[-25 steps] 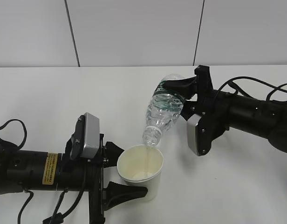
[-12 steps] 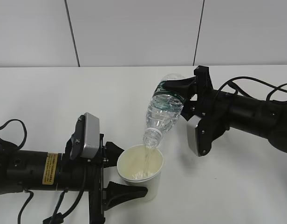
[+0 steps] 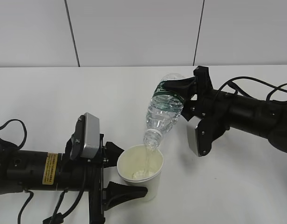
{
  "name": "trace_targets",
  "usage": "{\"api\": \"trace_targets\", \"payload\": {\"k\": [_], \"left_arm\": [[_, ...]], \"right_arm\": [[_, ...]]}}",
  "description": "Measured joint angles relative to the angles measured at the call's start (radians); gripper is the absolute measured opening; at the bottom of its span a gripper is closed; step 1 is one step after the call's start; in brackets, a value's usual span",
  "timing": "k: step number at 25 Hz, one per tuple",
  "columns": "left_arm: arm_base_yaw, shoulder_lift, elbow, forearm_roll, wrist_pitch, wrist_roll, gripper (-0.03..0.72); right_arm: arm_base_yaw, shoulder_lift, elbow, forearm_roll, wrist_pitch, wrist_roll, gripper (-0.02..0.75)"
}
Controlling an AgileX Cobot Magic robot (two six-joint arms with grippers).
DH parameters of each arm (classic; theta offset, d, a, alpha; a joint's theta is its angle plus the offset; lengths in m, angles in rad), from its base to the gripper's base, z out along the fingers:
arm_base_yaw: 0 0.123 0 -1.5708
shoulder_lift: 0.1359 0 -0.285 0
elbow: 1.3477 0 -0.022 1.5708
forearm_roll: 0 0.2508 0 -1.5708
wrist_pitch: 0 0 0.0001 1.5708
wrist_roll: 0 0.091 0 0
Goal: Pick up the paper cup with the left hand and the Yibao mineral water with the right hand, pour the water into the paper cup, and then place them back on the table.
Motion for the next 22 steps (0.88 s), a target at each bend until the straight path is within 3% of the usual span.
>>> {"api": "trace_targets", "payload": {"k": [22], "left_arm": [[0.000, 0.000, 0.000, 0.000, 0.001, 0.000, 0.468]], "right_arm": [[0.000, 0.000, 0.000, 0.000, -0.006, -0.005, 0.355]]}}
